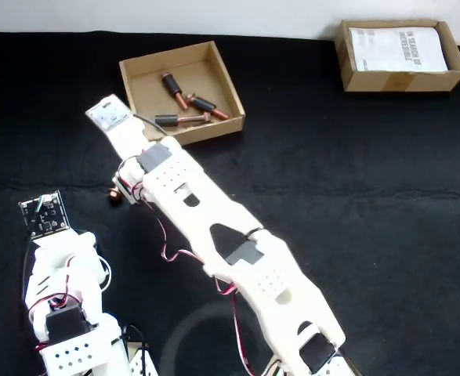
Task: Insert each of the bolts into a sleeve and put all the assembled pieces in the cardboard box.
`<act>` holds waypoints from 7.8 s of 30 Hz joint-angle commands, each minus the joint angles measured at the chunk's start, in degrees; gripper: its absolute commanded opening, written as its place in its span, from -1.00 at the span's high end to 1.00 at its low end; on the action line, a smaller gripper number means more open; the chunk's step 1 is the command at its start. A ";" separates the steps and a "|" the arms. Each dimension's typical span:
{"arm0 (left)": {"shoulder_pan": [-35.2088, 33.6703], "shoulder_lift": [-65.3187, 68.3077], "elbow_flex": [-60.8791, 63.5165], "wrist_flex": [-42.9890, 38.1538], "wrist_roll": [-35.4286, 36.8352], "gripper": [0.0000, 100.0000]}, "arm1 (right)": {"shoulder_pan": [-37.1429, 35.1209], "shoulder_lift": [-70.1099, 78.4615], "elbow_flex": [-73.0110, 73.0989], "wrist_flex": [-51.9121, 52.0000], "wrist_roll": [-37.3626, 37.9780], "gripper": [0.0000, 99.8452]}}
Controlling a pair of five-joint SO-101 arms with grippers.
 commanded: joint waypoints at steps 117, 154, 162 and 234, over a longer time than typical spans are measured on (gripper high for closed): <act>23.43 104.48 -96.92 34.02 45.27 0.98 | 51.12 -119.52 79.08 14.81 8.62 0.99; 18.77 123.38 -94.90 2.99 75.16 0.45 | 50.86 -85.41 52.88 28.00 12.13 0.99; 17.71 130.68 -99.03 0.88 75.78 0.45 | 49.54 -77.32 41.36 31.96 10.99 0.99; 5.49 113.36 -76.26 2.02 69.63 0.59 | 49.80 -71.34 40.13 31.43 14.59 0.99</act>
